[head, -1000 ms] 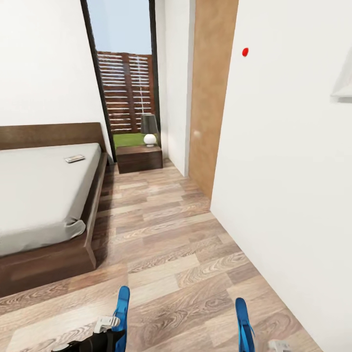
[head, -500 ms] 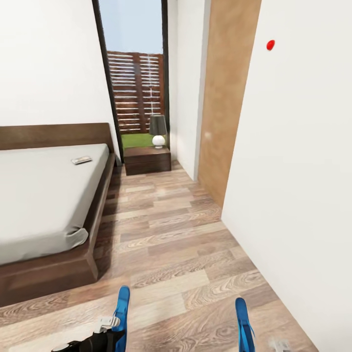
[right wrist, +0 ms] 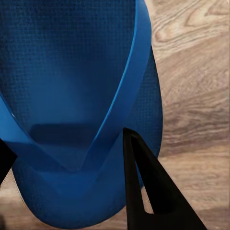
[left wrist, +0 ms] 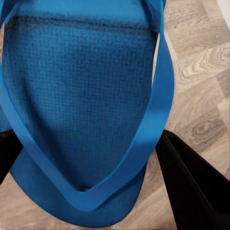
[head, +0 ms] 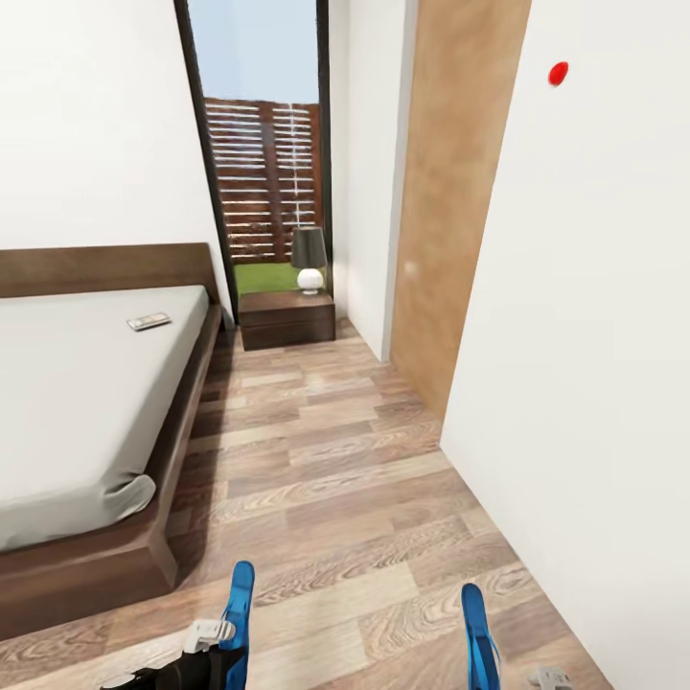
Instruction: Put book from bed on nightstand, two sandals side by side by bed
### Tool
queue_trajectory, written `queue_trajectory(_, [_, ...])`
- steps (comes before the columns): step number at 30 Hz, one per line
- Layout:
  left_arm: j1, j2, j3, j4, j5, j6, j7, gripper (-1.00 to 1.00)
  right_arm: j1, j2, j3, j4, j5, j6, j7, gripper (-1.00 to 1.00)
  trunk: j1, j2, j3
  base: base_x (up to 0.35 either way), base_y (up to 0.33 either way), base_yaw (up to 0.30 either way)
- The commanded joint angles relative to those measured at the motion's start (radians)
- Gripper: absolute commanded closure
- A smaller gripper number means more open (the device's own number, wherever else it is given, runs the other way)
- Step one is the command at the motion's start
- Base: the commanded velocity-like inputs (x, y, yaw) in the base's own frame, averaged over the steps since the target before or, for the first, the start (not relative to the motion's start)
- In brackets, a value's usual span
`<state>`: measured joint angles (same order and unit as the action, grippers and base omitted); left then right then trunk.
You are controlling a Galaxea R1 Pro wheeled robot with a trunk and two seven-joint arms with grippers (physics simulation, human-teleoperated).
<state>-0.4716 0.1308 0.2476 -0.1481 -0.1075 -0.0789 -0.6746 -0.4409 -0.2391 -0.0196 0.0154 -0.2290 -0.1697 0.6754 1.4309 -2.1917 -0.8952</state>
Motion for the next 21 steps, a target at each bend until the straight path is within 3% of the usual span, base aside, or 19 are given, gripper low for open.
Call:
queue_trajectory(1, [-0.001,0.0,0.007,0.001,-0.011,-0.008,-0.002,1.0,-0.001,0.0,-0.003,0.001,-0.004,-0.001,0.004,1.0,0.0,0.0,-0.001,0.327,0.0,0.0])
queue_trajectory(12, [-0.001,0.0,0.007,0.001,-0.011,-0.008,-0.002,1.0,-0.001,0.0,-0.003,0.001,-0.004,-0.001,0.007,1.0,0.0,0.0,-0.001,0.327,0.0,0.002])
queue_trajectory(21, [-0.001,0.0,0.007,0.001,-0.011,-0.008,-0.002,1.0,-0.001,0.0,-0.003,0.001,-0.004,-0.001,0.007,1.0,0.0,0.0,-0.001,0.327,-0.014,0.098])
